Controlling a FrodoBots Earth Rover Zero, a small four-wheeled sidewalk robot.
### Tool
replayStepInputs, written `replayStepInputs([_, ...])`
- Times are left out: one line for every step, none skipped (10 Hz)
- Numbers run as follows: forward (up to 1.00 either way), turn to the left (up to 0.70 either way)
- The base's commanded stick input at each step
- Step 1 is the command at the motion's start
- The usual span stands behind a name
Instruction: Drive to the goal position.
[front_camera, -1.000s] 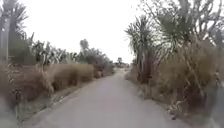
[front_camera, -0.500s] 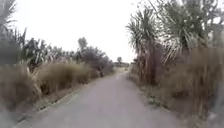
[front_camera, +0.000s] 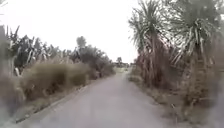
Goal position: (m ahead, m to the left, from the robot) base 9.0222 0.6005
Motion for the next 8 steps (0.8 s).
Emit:
replayStepInputs([1.00, 0.00])
replayStepInputs([1.00, 0.00])
replayStepInputs([1.00, 0.00])
replayStepInputs([1.00, 0.00])
replayStepInputs([1.00, 0.00])
replayStepInputs([1.00, 0.00])
replayStepInputs([1.00, 0.00])
replayStepInputs([1.00, 0.00])
